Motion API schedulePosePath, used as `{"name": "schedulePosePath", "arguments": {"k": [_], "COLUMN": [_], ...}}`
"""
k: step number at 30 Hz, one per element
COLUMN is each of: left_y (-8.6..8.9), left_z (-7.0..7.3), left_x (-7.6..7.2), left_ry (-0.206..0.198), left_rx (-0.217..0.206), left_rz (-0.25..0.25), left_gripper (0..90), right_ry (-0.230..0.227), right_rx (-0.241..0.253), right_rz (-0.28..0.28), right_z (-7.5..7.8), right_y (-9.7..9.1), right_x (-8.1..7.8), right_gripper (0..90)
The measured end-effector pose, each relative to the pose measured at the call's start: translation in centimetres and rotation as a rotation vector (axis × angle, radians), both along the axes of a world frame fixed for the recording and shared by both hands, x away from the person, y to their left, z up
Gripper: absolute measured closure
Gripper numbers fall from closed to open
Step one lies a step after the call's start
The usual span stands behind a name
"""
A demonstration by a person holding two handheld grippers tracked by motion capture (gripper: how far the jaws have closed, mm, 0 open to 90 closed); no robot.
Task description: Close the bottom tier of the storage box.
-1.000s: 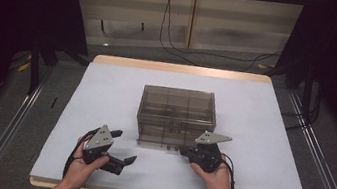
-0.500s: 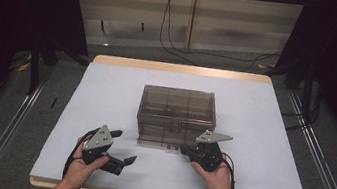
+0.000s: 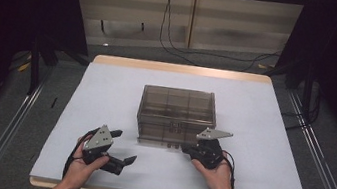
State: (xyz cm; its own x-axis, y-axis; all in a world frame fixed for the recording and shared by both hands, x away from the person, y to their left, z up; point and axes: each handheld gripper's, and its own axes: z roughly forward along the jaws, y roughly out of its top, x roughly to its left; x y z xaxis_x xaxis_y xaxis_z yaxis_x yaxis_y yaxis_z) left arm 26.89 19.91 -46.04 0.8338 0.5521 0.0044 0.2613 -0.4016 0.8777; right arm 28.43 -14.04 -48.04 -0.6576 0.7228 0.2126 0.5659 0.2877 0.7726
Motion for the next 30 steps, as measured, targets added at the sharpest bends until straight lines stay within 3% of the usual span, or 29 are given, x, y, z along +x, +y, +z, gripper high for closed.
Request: {"name": "schedulePosePath", "arguments": {"k": [11,15,30], "left_y": [0.1,0.1,0.1], "left_z": [-0.1,-0.1,-0.1], "left_x": [0.1,0.1,0.1], "left_ry": [0.006,0.006,-0.002], "left_rx": [0.014,0.015,0.015], "left_rz": [0.005,0.008,0.005], "left_gripper": [3.2,3.3,3.2], "right_ry": [0.003,0.001,-0.008], "right_rx": [-0.034,-0.008,0.009], "right_rz": [0.008,0.006,-0.015], "right_z": [-0.4,-0.5,-0.7], "right_y": [0.5,0.5,0.6], "right_x": [0.6,0.7,1.2], "right_gripper": [90.0,90.0,90.0]}}
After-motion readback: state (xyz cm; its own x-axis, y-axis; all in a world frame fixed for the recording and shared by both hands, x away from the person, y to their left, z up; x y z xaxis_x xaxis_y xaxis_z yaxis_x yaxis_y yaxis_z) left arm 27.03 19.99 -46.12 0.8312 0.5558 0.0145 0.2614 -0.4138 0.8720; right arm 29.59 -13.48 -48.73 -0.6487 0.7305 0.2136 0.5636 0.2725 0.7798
